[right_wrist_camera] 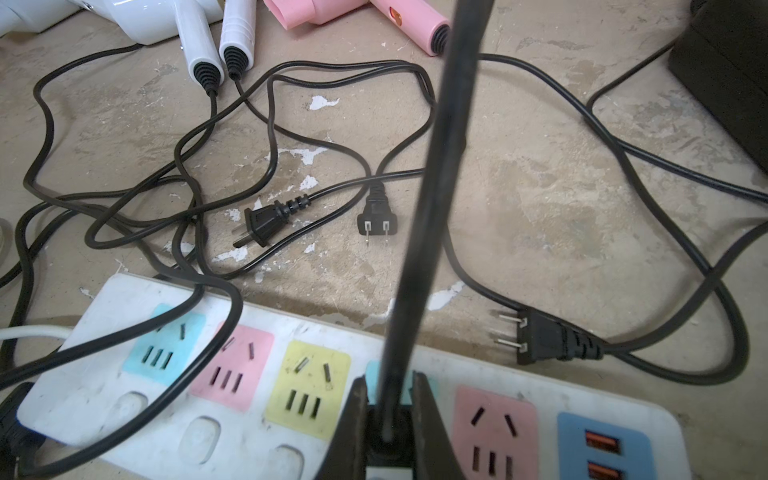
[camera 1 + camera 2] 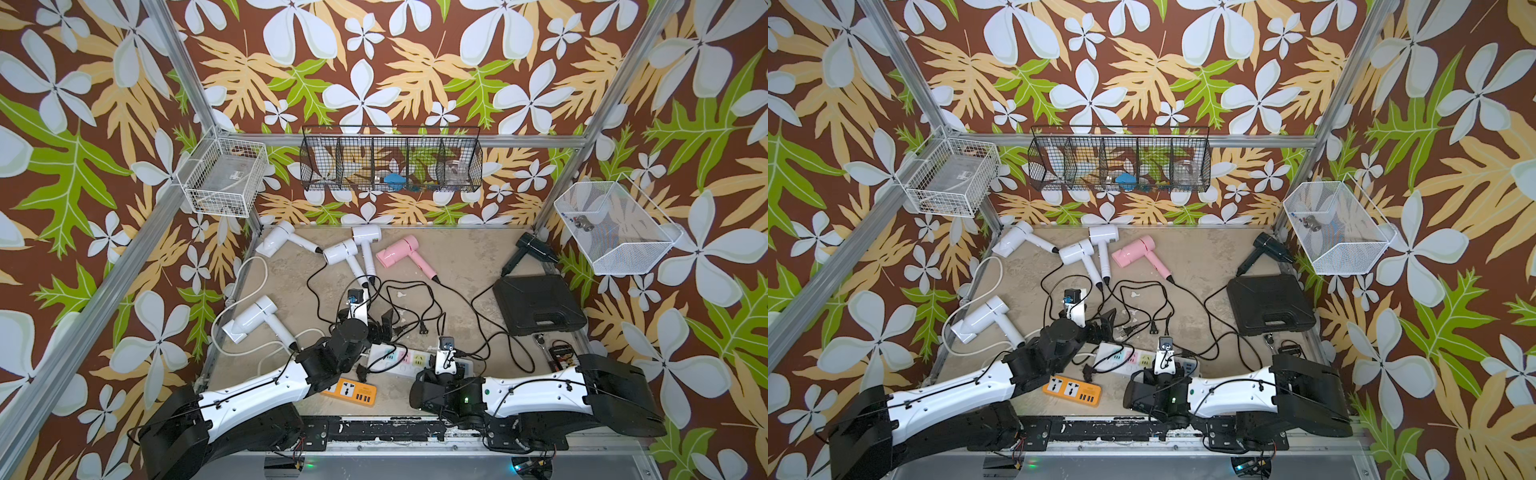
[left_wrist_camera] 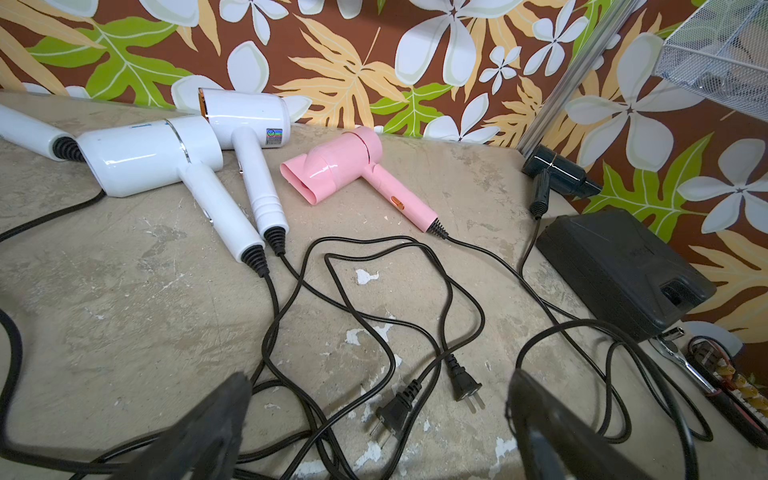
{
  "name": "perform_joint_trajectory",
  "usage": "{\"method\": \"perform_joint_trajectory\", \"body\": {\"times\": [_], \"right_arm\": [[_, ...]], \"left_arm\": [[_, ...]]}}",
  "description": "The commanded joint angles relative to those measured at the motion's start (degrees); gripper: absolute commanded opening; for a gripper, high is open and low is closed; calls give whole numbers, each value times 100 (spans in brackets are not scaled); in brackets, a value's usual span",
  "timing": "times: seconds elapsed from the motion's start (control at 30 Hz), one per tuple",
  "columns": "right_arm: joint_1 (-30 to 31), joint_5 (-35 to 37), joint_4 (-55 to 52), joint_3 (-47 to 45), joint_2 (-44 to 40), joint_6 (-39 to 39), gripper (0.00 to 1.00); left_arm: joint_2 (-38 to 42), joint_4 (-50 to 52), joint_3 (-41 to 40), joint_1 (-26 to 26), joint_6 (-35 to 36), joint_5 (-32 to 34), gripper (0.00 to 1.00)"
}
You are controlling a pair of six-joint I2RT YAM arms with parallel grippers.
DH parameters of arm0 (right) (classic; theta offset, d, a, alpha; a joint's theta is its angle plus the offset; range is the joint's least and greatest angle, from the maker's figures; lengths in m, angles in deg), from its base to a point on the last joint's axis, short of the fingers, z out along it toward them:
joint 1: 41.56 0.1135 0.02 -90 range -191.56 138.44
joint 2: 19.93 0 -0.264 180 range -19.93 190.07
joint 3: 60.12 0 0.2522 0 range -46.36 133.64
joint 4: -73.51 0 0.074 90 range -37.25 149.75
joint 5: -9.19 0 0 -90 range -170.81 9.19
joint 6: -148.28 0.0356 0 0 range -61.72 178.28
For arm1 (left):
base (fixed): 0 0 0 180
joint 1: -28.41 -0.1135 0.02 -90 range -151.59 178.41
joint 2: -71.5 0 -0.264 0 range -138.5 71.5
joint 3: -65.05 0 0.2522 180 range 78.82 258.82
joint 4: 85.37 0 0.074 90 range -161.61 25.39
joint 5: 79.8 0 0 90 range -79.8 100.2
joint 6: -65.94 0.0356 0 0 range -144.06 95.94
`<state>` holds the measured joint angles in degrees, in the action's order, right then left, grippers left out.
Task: Charge the blow dryers
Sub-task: Insert the plug into the socket.
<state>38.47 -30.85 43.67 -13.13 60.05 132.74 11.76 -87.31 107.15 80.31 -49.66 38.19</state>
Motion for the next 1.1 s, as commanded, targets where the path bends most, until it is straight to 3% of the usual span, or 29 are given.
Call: {"method": "perform_joint_trajectory", "body": {"times": [0.0,1.07], "right_arm": [[30,-344,-317,-1,75,118,0],[159,-1252,-88,-207,1027,966,0]], "left_arm": [[24,-30,-19,-5,-23,15,97],[61,-29,-30,-6,-39,14,97]]}}
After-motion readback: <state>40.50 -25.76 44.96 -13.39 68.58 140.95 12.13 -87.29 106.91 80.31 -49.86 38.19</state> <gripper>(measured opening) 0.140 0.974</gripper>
